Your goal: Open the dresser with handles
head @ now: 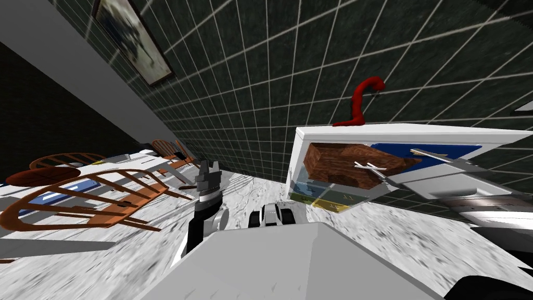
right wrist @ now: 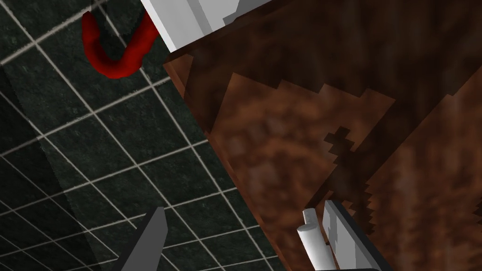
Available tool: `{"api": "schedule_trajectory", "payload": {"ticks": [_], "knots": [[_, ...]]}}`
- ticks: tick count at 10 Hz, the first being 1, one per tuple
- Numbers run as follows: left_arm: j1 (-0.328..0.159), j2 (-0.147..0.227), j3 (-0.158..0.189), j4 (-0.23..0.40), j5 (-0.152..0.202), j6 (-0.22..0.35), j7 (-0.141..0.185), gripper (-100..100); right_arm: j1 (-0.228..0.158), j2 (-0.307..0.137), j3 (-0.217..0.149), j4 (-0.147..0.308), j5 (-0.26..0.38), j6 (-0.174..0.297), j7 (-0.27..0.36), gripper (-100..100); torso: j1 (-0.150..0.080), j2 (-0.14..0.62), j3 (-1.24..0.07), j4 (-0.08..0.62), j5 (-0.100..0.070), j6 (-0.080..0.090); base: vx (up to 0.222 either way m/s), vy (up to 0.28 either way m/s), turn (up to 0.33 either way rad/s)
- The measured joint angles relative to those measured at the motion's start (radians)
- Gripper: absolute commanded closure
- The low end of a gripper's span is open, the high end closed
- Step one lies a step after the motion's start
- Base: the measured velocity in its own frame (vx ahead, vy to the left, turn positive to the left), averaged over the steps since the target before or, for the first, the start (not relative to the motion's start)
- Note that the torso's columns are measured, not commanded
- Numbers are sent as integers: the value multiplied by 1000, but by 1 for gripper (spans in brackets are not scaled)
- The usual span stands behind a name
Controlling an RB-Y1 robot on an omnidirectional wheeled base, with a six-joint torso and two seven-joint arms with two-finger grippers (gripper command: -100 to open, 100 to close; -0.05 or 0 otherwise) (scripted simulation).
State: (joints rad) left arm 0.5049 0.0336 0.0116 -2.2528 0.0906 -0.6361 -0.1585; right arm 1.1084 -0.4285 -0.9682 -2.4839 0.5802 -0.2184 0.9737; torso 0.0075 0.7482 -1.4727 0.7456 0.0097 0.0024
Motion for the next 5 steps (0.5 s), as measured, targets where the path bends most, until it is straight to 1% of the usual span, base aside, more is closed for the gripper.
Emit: {"api": "schedule_trajectory", "payload": {"ticks": [1,5], "knots": [[0,0,0,0,0,0,0,0,3,-1,-1,0,-1,-1,-3,0,1,1,2,-1,-1,-1,11,-3,8],[0,0,0,0,0,0,0,0,10,0,10,6,2,-6,-1,0,-2,-7,-3,-5,-4,-2,0,0,0]]}}
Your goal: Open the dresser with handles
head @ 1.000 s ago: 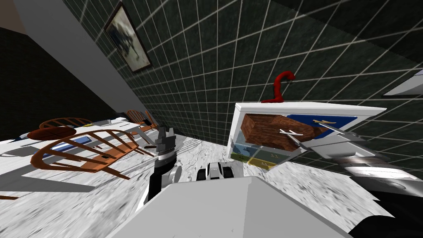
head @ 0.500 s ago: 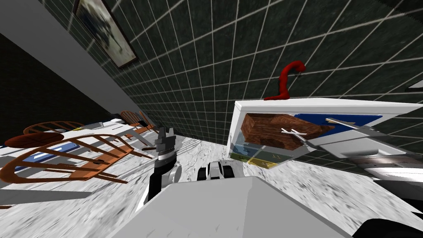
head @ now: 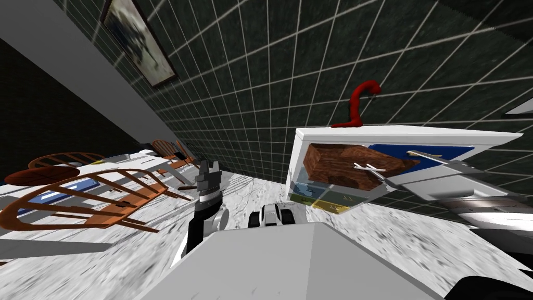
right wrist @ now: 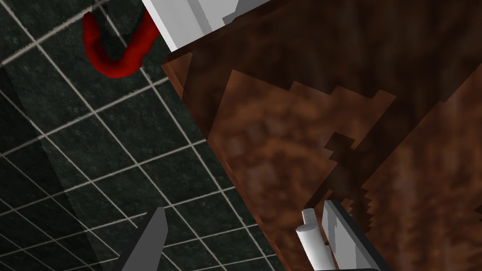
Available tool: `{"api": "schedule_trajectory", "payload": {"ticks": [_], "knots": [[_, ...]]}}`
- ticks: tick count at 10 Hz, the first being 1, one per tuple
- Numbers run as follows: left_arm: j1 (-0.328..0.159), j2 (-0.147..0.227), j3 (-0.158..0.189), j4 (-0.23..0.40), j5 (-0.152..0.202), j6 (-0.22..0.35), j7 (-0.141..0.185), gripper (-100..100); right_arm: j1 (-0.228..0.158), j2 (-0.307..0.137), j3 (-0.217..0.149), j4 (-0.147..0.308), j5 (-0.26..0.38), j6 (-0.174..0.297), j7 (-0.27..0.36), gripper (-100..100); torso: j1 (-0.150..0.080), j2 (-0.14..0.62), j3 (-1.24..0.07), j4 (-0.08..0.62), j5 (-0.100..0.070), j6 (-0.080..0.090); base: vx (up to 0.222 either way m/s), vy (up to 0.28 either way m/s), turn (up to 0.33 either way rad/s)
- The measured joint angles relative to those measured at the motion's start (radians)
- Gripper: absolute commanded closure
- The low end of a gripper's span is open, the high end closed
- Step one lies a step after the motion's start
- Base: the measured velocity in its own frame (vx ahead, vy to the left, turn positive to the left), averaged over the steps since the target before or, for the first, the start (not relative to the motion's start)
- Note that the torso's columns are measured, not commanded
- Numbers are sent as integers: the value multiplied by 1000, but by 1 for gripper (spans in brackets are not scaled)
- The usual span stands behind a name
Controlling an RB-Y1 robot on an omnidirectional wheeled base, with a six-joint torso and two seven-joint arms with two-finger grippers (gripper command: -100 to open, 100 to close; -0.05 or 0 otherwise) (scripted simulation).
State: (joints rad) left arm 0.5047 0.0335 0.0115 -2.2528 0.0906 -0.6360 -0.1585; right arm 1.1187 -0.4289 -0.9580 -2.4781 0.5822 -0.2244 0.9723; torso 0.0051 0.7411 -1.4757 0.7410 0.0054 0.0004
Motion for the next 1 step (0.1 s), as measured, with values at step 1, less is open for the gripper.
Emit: {"api": "schedule_trajectory", "payload": {"ticks": [1], "knots": [[0,0,0,0,0,0,0,0,1,0,2,1,1,-1,0,0,-1,-1,0,-1,-1,0,0,0,0]]}}
